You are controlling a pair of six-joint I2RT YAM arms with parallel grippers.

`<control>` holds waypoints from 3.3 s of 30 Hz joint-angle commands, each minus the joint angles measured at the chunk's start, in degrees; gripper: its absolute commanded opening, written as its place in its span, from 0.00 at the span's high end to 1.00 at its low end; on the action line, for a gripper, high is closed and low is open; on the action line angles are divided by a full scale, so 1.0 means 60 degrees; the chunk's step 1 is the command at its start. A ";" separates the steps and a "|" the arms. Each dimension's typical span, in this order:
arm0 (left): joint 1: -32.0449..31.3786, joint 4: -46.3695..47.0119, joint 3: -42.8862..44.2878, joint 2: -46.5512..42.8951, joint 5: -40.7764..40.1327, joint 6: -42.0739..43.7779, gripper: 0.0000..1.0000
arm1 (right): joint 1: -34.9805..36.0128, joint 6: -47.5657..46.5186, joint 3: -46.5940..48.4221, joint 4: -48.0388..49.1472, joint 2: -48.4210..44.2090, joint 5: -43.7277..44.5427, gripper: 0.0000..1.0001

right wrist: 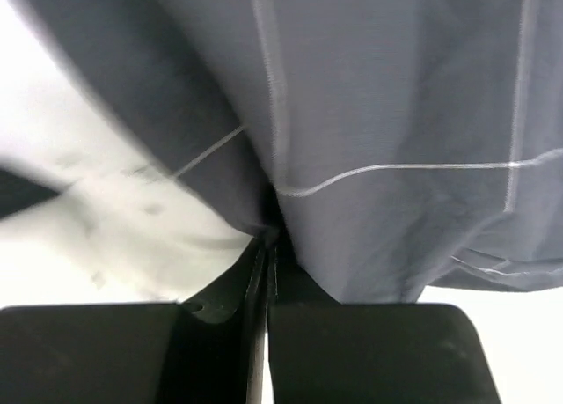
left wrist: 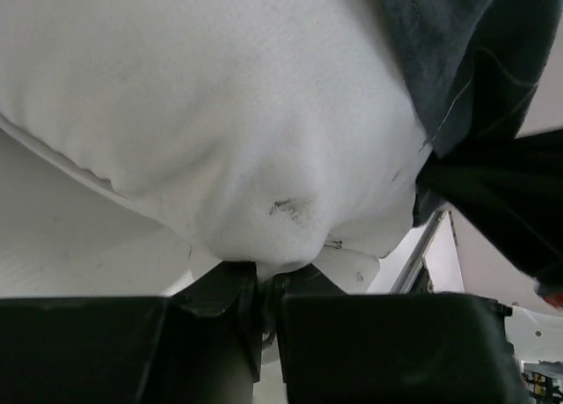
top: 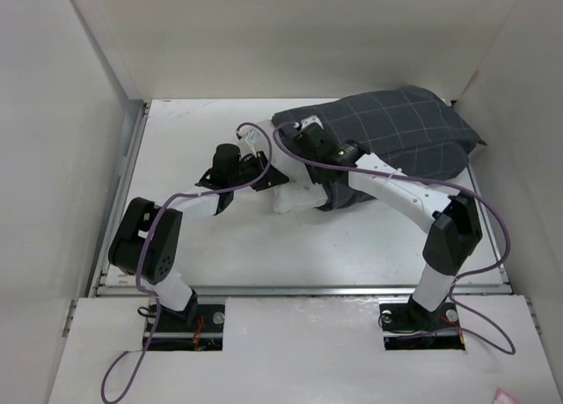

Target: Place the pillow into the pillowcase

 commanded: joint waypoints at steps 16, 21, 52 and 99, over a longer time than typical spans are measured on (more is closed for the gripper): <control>-0.1127 0.2463 0.2354 0.1686 0.0179 -0.1767 1.00 | 0.0125 -0.3610 0.4291 -0.1088 0.0881 -1.1603 1.00; -0.1215 0.2552 0.2075 0.1687 -0.0056 -0.1972 0.99 | 0.0125 -0.3360 0.3870 -0.0399 0.0576 -1.1604 0.99; -0.0102 -0.2458 -0.0854 -0.2122 -0.1829 0.1250 0.04 | 0.0652 -0.0461 -0.2248 -0.1164 -0.3072 -0.4029 0.33; -0.1010 0.1071 0.2500 0.1876 0.1277 0.0079 0.83 | 0.1458 -0.2682 -0.2756 0.4113 -0.3148 -0.7644 1.00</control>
